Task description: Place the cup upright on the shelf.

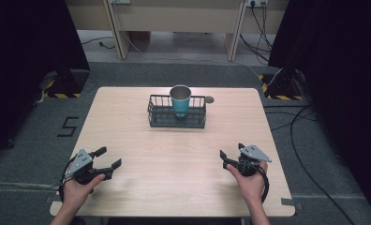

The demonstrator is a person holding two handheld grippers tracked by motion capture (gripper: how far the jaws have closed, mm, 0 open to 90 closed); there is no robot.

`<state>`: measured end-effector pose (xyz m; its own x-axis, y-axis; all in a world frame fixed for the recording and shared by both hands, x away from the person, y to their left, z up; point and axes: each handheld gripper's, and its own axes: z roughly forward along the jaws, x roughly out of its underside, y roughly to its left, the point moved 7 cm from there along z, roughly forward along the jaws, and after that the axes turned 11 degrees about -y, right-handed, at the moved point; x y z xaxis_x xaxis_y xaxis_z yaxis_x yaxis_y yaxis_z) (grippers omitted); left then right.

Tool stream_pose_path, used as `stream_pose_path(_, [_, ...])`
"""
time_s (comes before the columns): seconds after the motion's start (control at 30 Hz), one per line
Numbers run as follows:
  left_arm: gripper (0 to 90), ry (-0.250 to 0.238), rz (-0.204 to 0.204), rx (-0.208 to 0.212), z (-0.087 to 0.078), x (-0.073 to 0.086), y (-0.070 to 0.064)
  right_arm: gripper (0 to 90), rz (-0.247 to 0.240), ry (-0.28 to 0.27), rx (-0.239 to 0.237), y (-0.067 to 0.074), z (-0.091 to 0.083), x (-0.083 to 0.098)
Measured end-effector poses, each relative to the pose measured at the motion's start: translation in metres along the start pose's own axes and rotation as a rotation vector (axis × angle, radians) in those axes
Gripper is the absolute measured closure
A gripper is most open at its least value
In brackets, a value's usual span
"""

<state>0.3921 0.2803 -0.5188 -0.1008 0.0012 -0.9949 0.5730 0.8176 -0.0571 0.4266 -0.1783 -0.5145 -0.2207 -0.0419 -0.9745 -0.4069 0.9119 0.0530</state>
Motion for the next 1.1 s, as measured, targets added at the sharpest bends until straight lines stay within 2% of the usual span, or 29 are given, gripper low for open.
stream_pose_path(0.73, [15.6, -0.003, 0.003, -0.002, 0.000, -0.001, -0.001, 19.0, 0.014, -0.006, 0.067, -0.022, -0.036, 0.012])
stream_pose_path(1.1, [15.6, -0.002, 0.005, -0.001, 0.000, 0.000, -0.001, 19.4, 0.036, -0.012, 0.098, -0.029, -0.046, 0.022])
